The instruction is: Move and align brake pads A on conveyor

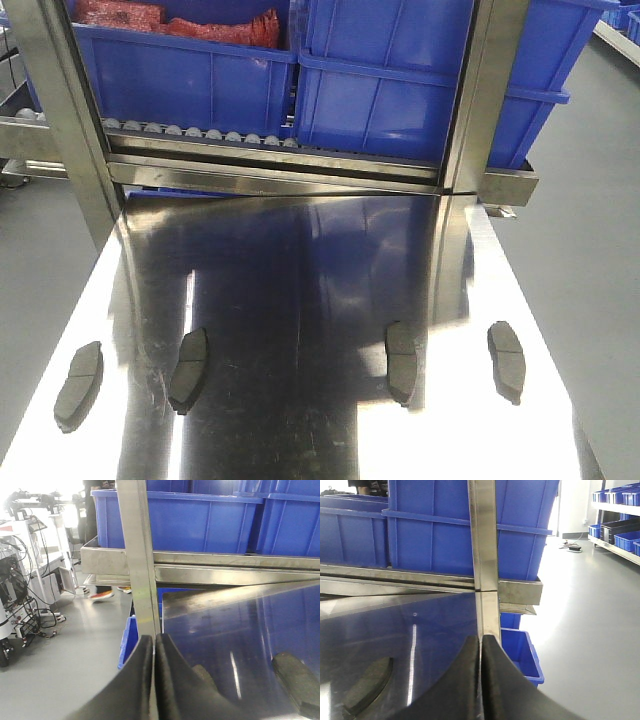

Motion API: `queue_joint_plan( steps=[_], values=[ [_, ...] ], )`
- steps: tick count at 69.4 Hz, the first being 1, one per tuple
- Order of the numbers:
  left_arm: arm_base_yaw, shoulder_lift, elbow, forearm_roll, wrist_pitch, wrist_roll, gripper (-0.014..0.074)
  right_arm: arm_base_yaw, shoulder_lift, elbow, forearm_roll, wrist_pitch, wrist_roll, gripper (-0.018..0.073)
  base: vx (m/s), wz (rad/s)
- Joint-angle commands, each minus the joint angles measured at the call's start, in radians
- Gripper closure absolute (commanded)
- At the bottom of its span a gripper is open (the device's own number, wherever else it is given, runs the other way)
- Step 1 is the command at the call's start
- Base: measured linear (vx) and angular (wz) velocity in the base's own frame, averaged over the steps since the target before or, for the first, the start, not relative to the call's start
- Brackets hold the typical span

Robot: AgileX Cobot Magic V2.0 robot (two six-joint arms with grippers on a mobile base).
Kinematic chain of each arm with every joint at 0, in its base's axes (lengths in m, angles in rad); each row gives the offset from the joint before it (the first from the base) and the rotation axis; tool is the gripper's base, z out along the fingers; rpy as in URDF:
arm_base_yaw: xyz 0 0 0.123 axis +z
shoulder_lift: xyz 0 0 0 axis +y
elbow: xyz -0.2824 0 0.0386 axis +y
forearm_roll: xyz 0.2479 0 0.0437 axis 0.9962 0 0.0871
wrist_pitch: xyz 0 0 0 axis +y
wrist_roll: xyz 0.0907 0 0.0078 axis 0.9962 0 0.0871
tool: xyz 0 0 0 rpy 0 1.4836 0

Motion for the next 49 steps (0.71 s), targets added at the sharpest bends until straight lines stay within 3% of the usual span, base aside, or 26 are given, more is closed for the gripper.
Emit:
queue_joint_plan(
  steps=[1, 49],
  values=[
    [0.0, -0.014, 0.017, -0.011, -0.071, -0.001, 0.0603, -0.008, -0.013, 0.011, -0.009, -0.077, -0.001, 0.0566, 0.0, 0.0],
    [0.0, -0.014, 0.017, -0.011, -0.071, -0.001, 0.0603, -0.008, -0.013, 0.011, -0.009, -0.077, -0.001, 0.0566, 0.0, 0.0]
  ],
)
